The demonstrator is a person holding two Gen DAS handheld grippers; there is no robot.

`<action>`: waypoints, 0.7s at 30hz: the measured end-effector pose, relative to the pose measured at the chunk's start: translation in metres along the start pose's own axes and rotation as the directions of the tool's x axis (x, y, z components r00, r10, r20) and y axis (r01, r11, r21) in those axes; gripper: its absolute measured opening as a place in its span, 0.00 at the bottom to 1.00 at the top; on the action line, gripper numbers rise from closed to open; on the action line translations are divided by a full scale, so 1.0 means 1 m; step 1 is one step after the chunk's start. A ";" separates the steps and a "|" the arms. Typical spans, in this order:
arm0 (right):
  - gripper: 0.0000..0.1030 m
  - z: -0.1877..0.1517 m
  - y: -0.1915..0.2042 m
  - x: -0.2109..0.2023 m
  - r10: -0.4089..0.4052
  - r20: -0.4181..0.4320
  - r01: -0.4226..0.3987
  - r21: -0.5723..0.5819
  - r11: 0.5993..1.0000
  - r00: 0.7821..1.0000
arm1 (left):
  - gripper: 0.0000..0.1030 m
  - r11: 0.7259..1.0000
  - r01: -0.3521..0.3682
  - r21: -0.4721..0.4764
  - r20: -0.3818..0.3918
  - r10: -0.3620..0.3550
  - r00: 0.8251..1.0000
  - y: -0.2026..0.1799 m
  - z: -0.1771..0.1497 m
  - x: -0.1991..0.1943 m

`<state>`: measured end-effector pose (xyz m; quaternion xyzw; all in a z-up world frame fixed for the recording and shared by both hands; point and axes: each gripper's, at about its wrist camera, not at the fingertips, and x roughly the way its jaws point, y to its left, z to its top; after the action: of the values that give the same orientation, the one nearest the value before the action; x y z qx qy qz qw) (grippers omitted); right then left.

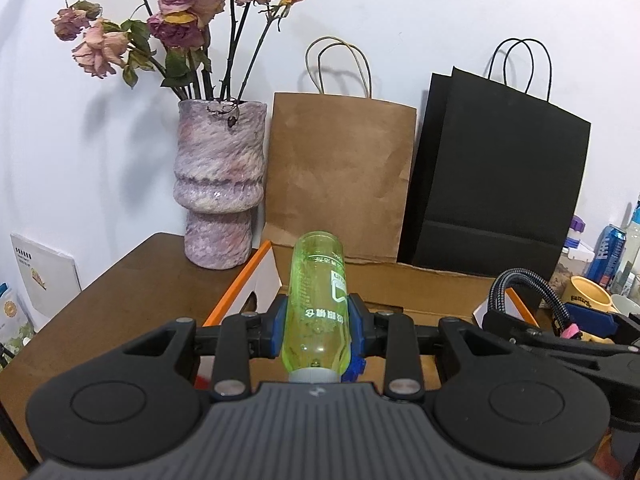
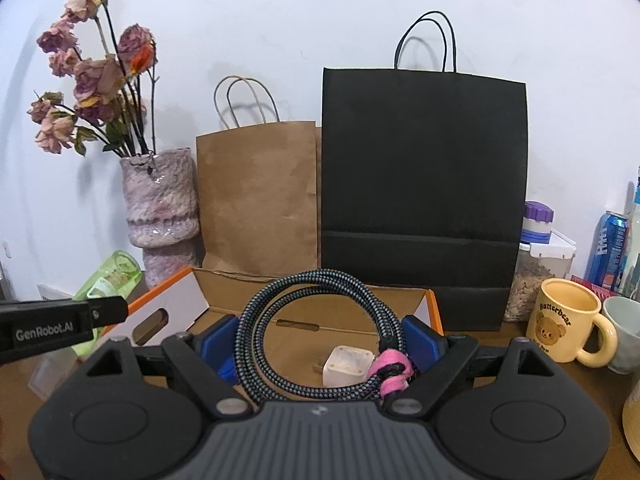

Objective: Organize rigid objects
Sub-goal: 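Carry the green bottle and black cable over the box with both grippers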

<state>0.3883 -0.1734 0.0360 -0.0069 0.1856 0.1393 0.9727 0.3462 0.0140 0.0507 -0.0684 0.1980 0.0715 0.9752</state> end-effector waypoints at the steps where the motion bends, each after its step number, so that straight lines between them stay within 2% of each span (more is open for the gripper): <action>1: 0.84 0.001 0.000 0.005 0.000 -0.003 0.000 -0.001 1.000 1.000 | 0.31 1.000 -0.002 0.000 0.000 0.002 1.000 0.000 0.001 0.004; 21: 0.84 -0.006 -0.007 0.077 -0.019 -0.111 0.018 -0.016 1.000 0.994 | 0.31 0.997 -0.047 0.056 -0.087 0.052 0.995 -0.002 0.001 0.082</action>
<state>0.4570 -0.1595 0.0024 -0.0237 0.2382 0.1311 0.9620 0.4215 0.0217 0.0189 -0.0403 0.2444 0.0872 0.9649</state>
